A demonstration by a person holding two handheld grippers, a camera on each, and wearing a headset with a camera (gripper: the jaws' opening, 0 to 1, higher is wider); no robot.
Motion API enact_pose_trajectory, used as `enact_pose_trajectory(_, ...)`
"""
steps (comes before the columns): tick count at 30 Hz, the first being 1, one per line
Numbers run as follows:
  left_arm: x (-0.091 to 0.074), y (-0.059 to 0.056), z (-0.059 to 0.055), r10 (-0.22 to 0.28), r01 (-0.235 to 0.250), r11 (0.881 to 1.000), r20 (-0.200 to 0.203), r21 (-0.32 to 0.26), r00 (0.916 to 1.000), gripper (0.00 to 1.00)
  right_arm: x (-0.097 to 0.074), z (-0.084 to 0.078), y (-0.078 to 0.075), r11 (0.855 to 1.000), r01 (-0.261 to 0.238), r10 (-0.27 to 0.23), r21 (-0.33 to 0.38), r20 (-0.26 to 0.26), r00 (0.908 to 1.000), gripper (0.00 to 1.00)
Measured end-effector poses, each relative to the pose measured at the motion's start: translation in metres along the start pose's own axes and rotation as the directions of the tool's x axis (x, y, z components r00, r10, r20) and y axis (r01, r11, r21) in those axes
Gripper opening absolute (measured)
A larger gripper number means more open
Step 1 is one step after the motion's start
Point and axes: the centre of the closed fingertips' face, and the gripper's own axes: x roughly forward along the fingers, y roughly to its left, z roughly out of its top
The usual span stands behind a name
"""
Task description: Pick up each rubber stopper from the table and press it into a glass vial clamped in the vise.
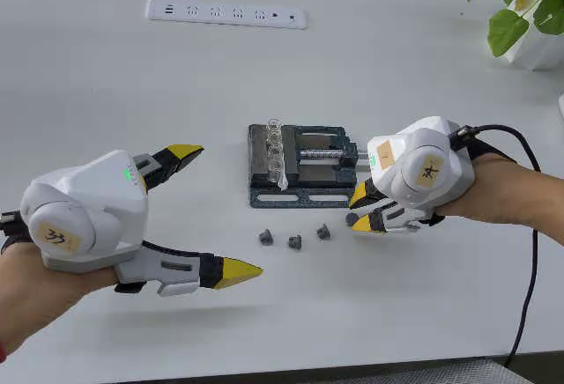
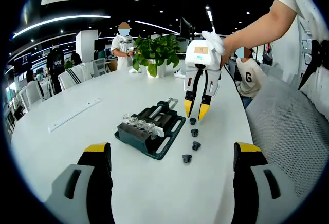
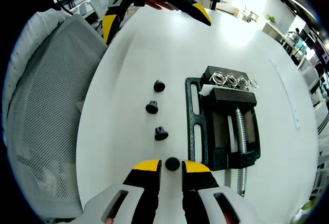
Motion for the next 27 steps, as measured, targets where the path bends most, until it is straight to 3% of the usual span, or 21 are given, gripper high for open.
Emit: enact_pose_trajectory(27,-0.0018,0.0039,-0.0012,0.011,-0.010,1.000,0.009,-0.015,0.9999,0.99,0.0054,-0.0052,-0.0035,0.999,-0.022,0.020,-0.041,-0.045,0.9988,0.08)
